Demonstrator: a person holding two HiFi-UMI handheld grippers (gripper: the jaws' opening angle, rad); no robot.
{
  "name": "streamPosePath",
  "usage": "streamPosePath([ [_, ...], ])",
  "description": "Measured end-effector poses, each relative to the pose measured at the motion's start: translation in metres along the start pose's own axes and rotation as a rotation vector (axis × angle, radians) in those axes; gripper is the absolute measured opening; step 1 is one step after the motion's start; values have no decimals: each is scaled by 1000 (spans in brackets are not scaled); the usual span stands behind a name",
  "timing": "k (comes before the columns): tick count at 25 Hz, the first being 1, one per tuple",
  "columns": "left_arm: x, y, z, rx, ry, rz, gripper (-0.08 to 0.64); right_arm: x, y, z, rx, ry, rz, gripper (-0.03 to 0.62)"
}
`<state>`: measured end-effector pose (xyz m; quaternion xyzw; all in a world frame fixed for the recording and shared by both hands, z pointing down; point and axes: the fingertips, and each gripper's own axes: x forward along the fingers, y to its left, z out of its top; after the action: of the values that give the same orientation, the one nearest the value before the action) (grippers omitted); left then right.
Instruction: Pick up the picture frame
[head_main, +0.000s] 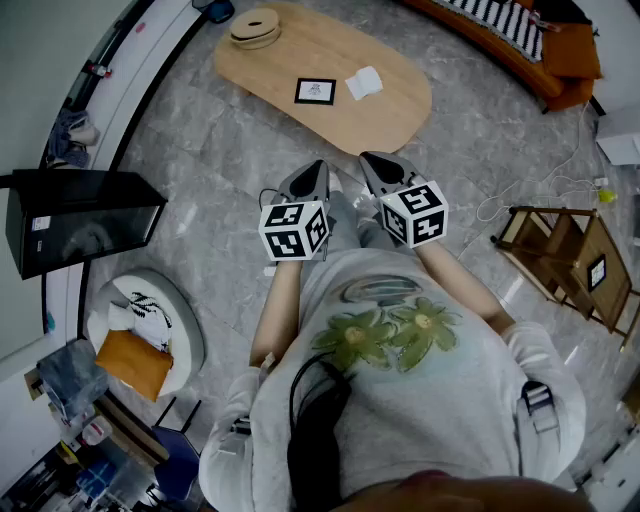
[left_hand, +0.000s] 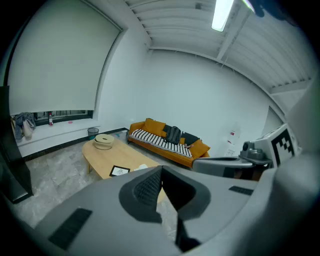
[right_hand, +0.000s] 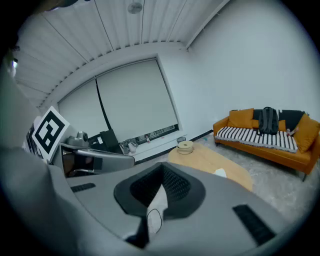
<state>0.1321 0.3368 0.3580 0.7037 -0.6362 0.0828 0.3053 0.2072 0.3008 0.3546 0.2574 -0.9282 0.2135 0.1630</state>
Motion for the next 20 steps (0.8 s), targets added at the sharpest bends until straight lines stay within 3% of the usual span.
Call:
streamPosePath([
  [9,16,21,9,-10,18,10,17,29,-6,5,13,28,7,8],
  [20,65,93,39,-28,56,46,17,102,-28,24,24,59,-48,8],
])
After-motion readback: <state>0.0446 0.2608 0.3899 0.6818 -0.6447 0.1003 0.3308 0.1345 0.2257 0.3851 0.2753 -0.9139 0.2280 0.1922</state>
